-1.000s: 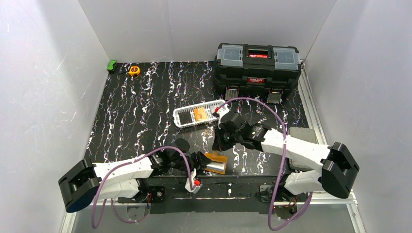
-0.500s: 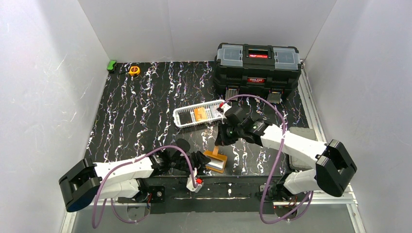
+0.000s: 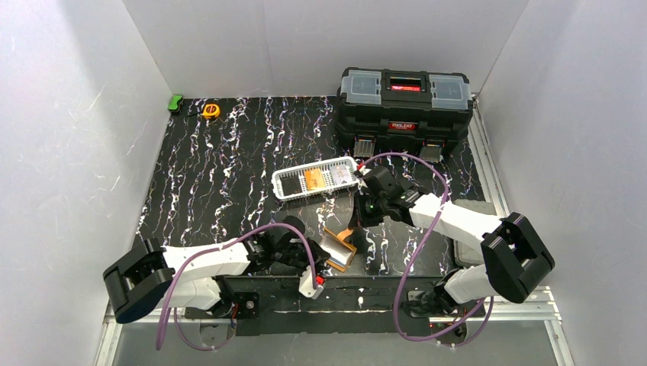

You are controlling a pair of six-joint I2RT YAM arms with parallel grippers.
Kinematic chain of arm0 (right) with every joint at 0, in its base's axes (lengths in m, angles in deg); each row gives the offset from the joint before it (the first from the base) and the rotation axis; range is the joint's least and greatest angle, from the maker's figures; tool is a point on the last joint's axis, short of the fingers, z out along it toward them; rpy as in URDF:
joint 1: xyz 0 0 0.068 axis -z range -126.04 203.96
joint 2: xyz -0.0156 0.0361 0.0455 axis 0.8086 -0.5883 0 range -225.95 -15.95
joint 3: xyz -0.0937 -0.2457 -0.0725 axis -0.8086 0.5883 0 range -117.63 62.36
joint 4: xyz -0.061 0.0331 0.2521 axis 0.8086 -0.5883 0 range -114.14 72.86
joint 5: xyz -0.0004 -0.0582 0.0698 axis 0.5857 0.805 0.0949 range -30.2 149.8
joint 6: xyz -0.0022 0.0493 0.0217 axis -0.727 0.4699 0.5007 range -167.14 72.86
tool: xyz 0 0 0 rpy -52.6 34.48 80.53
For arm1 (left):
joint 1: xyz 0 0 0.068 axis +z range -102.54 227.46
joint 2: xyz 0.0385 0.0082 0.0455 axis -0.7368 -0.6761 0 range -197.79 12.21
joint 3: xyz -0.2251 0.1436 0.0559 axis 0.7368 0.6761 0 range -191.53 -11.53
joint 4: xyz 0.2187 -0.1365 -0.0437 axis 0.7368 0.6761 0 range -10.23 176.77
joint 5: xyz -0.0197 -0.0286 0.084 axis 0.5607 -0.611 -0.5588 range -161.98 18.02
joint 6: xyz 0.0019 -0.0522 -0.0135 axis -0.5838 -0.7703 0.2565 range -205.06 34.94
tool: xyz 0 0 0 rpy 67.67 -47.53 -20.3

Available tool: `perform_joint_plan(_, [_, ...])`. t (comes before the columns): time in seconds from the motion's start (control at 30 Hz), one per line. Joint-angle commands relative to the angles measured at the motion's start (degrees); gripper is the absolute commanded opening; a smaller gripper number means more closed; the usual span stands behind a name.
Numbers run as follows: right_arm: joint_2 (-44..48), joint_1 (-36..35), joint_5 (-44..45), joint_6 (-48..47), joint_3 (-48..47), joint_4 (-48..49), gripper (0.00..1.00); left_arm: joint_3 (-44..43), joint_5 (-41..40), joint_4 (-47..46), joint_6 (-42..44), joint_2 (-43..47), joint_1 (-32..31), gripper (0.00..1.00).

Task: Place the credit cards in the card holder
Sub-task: Open the card holder at the corner of the board.

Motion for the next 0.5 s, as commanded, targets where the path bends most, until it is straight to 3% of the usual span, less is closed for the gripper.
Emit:
perform_joint_plan(0.0, [0.61,0.29,1.09,-0.45,1.51,0.64,0.01,-2.53,0.71,1.00,-0.80,-1.89,-0.27,0.04])
perform_joint_plan(0.3, [0.19,1.61,1.67,0.18,3.51,0.54,0.01,-3.03,-1.26,3.93,-2.64,-1.45,-0.25,0.05])
perform_joint_plan(0.47, [-0.36,1.61,2.61,0.25,5.19,0.30,0.01,-4.35,-7.31,4.60,-12.44,-0.53,-0.26,0.12])
